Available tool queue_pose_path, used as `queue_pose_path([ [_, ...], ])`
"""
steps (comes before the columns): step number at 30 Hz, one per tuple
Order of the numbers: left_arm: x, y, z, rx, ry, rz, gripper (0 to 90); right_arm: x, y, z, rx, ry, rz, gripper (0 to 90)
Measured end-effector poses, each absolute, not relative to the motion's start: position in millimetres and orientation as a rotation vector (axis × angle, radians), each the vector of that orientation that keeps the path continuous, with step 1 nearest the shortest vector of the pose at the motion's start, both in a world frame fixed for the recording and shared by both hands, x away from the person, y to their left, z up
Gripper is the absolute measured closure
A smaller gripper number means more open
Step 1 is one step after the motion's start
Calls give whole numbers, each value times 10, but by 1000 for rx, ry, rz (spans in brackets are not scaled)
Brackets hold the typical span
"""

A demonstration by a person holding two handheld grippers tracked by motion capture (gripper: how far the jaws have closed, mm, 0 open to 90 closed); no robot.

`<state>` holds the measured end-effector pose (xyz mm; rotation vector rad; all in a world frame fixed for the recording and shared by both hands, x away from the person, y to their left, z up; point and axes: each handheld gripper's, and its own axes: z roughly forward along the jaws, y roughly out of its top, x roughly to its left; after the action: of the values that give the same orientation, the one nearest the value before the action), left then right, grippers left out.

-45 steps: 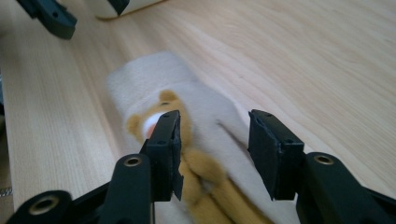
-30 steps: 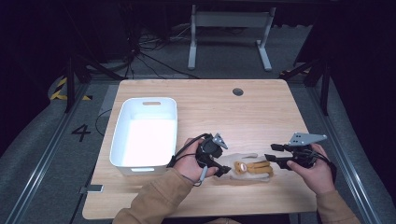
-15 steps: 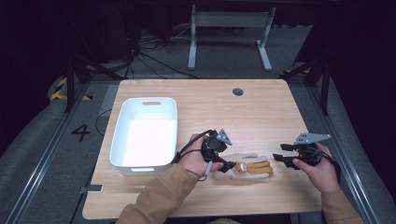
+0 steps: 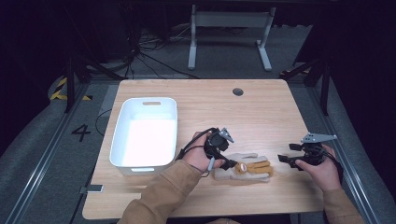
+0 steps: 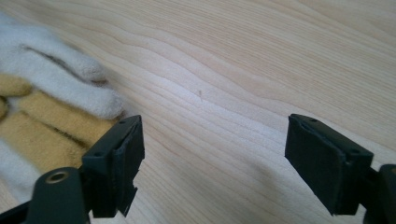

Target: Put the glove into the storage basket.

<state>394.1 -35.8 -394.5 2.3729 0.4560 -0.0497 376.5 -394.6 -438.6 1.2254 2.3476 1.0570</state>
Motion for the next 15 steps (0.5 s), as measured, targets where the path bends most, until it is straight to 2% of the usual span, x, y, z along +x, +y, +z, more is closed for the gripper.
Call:
queue_pose_path([
  [7,3925,-490,-4044,2403,363,-88,235,3774,-3945,-4353,1242,2353,1041,230],
  [15,3963,-576,-4222,2438,344,-112,216,3776,-3929,-4338,1202,2366,1070,200],
])
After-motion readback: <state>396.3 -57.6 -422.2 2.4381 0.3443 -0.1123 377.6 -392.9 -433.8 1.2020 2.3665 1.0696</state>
